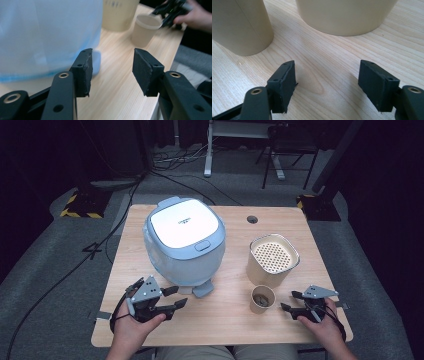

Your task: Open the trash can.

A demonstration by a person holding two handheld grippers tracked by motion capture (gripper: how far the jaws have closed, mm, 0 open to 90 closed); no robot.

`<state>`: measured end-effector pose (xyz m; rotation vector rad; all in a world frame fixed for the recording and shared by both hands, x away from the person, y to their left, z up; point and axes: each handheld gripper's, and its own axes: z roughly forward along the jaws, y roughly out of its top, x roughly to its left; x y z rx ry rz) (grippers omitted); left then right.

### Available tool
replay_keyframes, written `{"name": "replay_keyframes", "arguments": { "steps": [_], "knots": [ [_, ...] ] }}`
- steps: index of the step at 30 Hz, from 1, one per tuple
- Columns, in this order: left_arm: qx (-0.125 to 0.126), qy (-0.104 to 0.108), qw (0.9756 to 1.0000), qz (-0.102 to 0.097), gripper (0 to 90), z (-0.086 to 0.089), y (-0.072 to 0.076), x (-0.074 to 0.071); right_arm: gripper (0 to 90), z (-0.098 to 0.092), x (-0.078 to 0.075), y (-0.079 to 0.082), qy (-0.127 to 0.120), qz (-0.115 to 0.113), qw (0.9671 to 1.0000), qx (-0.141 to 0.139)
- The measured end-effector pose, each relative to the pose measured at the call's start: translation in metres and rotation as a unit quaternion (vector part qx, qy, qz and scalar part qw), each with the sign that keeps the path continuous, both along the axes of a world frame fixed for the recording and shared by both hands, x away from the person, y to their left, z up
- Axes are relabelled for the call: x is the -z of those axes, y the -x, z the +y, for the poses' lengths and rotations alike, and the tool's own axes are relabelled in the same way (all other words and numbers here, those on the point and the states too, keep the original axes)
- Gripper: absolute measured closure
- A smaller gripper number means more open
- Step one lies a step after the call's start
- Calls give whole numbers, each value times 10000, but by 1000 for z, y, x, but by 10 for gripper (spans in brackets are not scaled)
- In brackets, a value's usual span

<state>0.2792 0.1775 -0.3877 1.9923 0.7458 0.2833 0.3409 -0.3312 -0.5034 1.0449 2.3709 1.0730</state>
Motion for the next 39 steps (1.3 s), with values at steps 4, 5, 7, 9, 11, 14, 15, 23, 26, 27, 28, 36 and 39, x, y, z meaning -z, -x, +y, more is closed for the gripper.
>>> {"name": "replay_keyframes", "arguments": {
  "steps": [4, 5, 7, 9, 11, 14, 15, 23, 26, 27, 28, 36, 39],
  "knots": [
    [140, 196, 9995, -189, 522, -1, -3, -15, 306, 0, 0, 0, 2, -4, 10000, 0],
    [200, 269, 9991, -254, 526, -1, -6, -22, 306, 0, 0, 0, 0, 0, 10000, 0],
    [255, 328, 9986, -339, 531, -2, -7, -29, 306, 0, 0, 0, 1, 0, 10000, 0],
    [295, 357, 9982, -387, 534, -3, -8, -33, 306, 0, 0, 0, -1, -1, 10000, 0],
    [357, 453, 9973, -465, 538, -3, -9, -39, 306, 0, 0, 0, -1, -1, 10000, 1],
    [446, 590, 9959, -527, 553, -4, -12, -46, 306, 0, 0, 0, -1, -1, 10000, 1],
    [493, 699, 9948, -547, 563, -5, -15, -50, 306, 0, 0, 0, -2, 1, 10000, 0],
    [611, 716, 9930, -714, 606, -12, -26, -69, 306, 0, 0, 0, -3, 0, 10000, 2],
    [593, 704, 9927, -773, 615, -15, -31, -76, 306, 0, 0, 0, -3, -1, 10000, 2],
    [578, 688, 9929, -783, 619, -16, -33, -78, 307, 0, 0, 0, -2, -1, 10000, 3],
    [556, 665, 9930, -801, 619, -17, -35, -81, 306, 0, 0, 0, -3, 0, 10000, 3],
    [741, 878, 9897, -858, 659, -20, -49, -98, 307, 0, 0, 0, -4, -1, 10000, 4],
    [749, 949, 9891, -840, 680, -21, -57, -101, 307, 0, 0, 0, -4, -3, 10000, 4]
  ]
}}
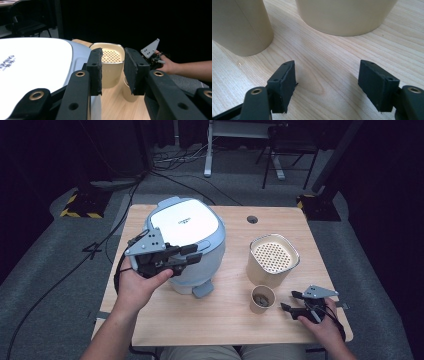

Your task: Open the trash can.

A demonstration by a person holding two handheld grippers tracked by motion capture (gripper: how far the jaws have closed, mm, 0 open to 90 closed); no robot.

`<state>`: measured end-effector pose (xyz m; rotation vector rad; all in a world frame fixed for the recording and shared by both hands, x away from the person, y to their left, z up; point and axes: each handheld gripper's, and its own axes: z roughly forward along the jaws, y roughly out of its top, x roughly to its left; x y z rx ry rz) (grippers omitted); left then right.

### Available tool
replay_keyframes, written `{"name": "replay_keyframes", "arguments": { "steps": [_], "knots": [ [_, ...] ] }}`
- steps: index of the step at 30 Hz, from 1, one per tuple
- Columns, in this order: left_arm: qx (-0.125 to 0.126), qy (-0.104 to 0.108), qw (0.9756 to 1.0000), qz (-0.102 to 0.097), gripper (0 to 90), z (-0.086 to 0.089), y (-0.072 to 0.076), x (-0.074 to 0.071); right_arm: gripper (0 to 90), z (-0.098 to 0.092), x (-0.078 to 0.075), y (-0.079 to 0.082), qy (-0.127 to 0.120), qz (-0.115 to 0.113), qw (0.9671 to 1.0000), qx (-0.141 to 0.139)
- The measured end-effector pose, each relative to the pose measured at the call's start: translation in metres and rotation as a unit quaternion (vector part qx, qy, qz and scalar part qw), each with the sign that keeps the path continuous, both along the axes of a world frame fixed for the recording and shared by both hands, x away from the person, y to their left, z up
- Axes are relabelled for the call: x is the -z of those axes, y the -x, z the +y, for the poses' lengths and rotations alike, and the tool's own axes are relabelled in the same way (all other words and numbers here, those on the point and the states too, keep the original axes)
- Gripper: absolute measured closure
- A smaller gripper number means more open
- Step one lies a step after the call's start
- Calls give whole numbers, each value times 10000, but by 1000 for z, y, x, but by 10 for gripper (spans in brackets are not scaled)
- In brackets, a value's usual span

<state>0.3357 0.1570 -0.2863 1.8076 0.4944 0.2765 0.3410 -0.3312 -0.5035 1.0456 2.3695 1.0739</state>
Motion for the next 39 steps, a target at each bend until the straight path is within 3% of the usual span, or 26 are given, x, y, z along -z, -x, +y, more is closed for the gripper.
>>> {"name": "replay_keyframes", "arguments": {
  "steps": [6, 9, 12, 18, 29, 32, 39],
  "knots": [
    [-179, -69, 9998, 84, 728, -4, -12, -2, 307, 0, 0, 0, 0, 2, 10000, 0],
    [-338, -144, 9992, 174, 806, -8, -20, -1, 306, 0, 0, 0, 0, 1, 10000, 0],
    [-302, -164, 9991, 249, 864, -10, -26, 1, 307, 0, 0, 0, 0, 1, 10000, 1],
    [-284, -264, 9987, 330, 897, -15, -34, 5, 307, 0, 0, 0, 1, 0, 10000, 0],
    [-544, -597, 9965, 224, 896, -22, -32, 4, 307, 0, 0, 0, 1, 1, 10000, 0],
    [-695, -740, 9945, 251, 898, -25, -30, 1, 307, 0, 0, 0, 0, 0, 10000, 0],
    [-747, -939, 9927, 153, 899, -29, -28, 0, 307, 0, 0, 0, 3, -2, 10000, 0]
  ]
}}
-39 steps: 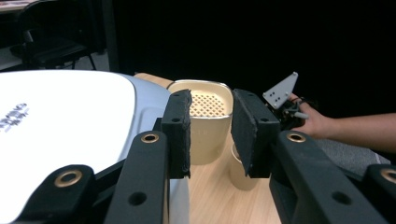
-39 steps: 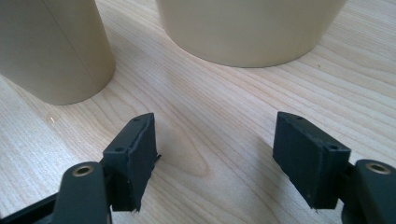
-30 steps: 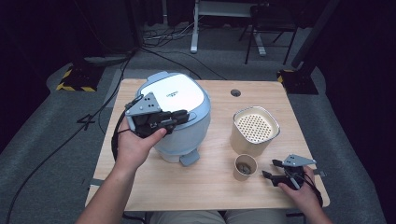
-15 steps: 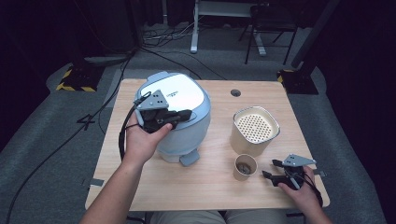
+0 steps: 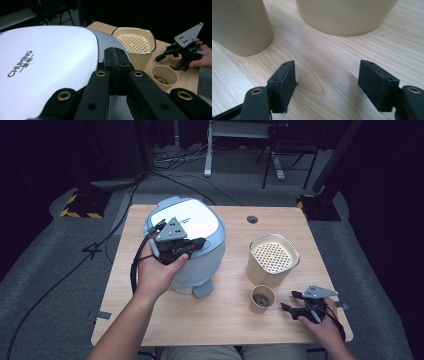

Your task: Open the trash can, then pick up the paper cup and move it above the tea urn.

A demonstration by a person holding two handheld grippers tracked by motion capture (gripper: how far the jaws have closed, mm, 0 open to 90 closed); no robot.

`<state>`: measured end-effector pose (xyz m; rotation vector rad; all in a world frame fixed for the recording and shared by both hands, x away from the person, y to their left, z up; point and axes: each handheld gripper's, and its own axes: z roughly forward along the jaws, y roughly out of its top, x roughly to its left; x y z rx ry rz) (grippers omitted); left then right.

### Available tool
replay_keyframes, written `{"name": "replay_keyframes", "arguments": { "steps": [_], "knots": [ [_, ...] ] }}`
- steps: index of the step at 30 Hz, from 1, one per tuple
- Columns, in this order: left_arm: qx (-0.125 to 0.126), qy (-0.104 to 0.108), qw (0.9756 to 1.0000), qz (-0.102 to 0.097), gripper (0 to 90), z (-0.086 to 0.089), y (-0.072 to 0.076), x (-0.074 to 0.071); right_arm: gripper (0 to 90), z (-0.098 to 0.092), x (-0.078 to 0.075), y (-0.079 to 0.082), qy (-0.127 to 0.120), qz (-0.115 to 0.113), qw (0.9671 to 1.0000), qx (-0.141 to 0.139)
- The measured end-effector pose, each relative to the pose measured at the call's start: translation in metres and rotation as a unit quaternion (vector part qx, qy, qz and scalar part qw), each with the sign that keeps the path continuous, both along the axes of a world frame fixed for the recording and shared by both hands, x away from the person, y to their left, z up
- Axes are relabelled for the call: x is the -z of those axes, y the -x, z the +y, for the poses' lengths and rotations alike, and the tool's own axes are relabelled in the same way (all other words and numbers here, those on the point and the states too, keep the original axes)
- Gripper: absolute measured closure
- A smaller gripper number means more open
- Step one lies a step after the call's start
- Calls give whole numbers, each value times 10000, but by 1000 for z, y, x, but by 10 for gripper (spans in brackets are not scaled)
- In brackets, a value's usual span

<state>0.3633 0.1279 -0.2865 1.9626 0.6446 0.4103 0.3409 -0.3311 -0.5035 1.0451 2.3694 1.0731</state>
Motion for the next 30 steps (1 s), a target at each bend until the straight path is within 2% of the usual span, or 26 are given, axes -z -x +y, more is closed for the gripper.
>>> {"name": "replay_keyframes", "arguments": {
  "steps": [6, 7, 8, 9, 10, 12, 13, 14, 15, 16, 20, 24, 28, 30],
  "knots": [
    [-138, -225, 9996, -100, 900, -4, 3, -1, 307, 0, 0, 0, -1, 1, 10000, -1],
    [-17, -122, 9999, -49, 900, -4, 1, 0, 307, 0, 0, 0, 2, -3, 10000, -2],
    [-17, -122, 9999, -49, 899, -4, 1, 0, 307, 0, 0, 0, 2, -3, 10000, -2],
    [51, 126, 9999, 89, 889, -1, -1, 1, 307, 0, 0, 0, 0, -3, 10000, -2],
    [100, 222, 9996, 166, 855, 1, -2, 1, 307, 0, 0, 0, 1, -1, 10000, -1],
    [122, 234, 9995, 157, 725, 1, -2, 0, 307, 0, 0, 0, 0, 0, 10000, 0],
    [249, 324, 9991, 87, 652, 2, 2, 0, 307, 0, 0, 0, -1, 0, 10000, -2],
    [346, 438, 9984, 78, 623, 3, 5, -1, 308, 0, 0, 0, 0, -4, 10000, -1],
    [346, 438, 9984, 78, 578, 3, 5, -1, 308, 0, 0, 0, 0, -4, 10000, -1],
    [540, 546, 9970, 23, 545, 5, 11, -3, 307, 0, 0, 0, 0, -1, 10000, -2],
    [651, 526, 9965, -61, 488, 6, 22, -3, 308, 0, 0, 0, 2, -4, 10000, -2],
    [871, 470, 9950, -125, 455, 7, 34, 5, 307, 0, 0, 0, 0, 1, 10000, -1],
    [872, 442, 9952, -103, 435, 11, 42, 17, 307, 0, 0, 0, 2, 1, 10000, -1],
    [837, 415, 9956, -25, 427, 15, 48, 30, 308, 0, 0, 0, 3, 4, 10000, -2]
  ]
}}
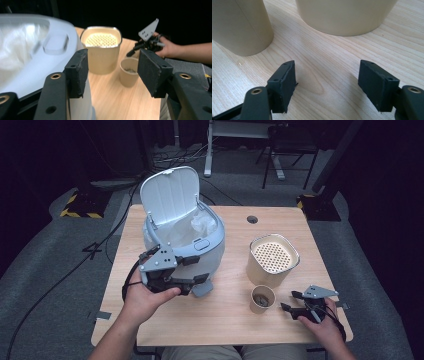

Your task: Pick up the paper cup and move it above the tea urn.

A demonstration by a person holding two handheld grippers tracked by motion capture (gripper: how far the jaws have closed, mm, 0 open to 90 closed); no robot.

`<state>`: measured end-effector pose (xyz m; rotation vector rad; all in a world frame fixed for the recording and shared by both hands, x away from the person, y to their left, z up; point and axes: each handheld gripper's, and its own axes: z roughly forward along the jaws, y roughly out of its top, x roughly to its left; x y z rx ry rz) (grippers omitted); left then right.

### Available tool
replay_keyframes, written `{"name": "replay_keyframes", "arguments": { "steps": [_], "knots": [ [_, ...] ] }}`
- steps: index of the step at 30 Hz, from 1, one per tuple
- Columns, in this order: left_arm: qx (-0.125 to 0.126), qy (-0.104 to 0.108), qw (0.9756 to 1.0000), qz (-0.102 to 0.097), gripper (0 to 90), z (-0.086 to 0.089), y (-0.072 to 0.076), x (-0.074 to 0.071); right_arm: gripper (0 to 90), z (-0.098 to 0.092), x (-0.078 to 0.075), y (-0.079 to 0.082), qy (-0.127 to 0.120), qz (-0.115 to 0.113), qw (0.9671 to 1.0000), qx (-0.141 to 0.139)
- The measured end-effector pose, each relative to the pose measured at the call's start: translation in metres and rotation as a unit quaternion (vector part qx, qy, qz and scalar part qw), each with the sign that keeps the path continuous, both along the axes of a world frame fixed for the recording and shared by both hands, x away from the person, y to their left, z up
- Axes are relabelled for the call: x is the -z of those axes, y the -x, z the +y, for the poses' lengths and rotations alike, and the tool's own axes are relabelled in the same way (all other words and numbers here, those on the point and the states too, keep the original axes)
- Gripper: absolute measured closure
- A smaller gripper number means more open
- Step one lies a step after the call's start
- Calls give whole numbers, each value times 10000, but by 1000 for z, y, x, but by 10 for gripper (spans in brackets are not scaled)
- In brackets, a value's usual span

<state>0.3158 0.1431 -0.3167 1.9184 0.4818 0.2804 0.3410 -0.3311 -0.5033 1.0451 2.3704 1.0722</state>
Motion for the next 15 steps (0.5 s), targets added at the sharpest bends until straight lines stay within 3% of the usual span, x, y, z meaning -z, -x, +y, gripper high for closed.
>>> {"name": "replay_keyframes", "arguments": {
  "steps": [3, 8, 11, 14, 15],
  "knots": [
    [40, -199, 9997, 149, 398, 2, 3, 15, 324, 0, 0, 1, 34, -30, 10000, -4],
    [76, -192, 9993, 303, 398, 5, 6, 37, 322, 3, -1, 4, 66, -21, 10000, 29],
    [35, -273, 9989, 386, 398, 7, 8, 56, 316, 6, -6, 7, 201, 44, 9997, -140],
    [6, -326, 9984, 472, 391, 9, 9, 66, 307, 7, -11, 10, -17, 142, 9995, -293],
    [-13, -336, 9976, 610, 387, 12, 9, 79, 304, 8, -14, 12, -66, 113, 9994, -327]
  ]
}}
